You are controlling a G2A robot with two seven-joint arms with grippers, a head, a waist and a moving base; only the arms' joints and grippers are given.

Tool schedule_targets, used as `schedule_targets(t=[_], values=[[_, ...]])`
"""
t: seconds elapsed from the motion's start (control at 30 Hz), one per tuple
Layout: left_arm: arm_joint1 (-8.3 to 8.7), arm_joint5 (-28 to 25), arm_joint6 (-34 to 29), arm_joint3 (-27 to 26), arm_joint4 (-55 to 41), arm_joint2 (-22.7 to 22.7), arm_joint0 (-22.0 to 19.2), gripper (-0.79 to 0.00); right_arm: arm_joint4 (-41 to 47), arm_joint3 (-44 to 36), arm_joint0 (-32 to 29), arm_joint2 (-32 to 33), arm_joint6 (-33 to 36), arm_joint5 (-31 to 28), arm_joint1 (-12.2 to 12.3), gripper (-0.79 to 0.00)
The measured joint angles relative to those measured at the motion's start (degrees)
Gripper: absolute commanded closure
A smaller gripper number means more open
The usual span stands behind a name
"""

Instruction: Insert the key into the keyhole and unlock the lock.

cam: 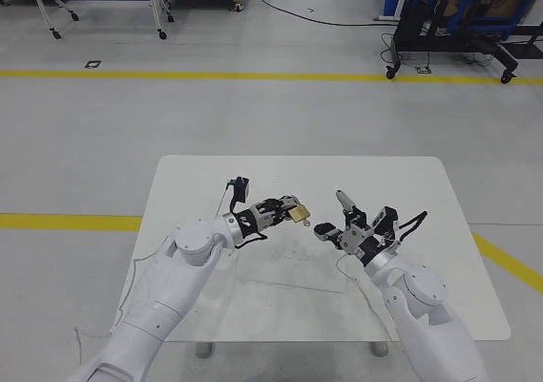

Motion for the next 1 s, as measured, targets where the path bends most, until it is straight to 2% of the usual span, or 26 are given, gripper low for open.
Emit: schedule_targets(t=[0.3,0.67,0.73,0.77,0.9,0.93,1.0], values=[[-0.3,4.8,-3.2,2.3,9.9,5.6,-3.1,0.0,0.4,-0.4,-0.3,0.9,-0.2,0.3,0.1,-0.785],[-0.29,7.7,-2.1,3.3,21.9,9.6,-4.4,0.0,0.4,-0.4,-0.3,0.9,-0.2,0.3,0.1,-0.785],[-0.34,8.2,-2.4,3.4,23.5,10.3,-4.6,-0.111,0.4,-0.4,-0.3,0.9,-0.2,0.3,0.1,-0.785],[-0.36,8.4,-2.4,3.5,24.2,10.7,-4.7,-0.225,0.4,-0.4,-0.3,0.9,-0.2,0.3,0.1,-0.785],[-0.5,9.3,-3.0,4.0,26.7,11.8,-5.2,-0.305,0.4,-0.4,-0.3,0.9,-0.2,0.3,0.1,-0.785],[-0.52,9.4,-3.2,4.1,27.0,12.0,-5.3,-0.348,0.4,-0.4,-0.3,0.9,-0.2,0.3,0.1,-0.785],[-0.56,9.5,-3.3,4.2,27.4,12.1,-5.4,-0.369,0.4,-0.4,-0.3,0.9,-0.2,0.3,0.1,-0.785]])
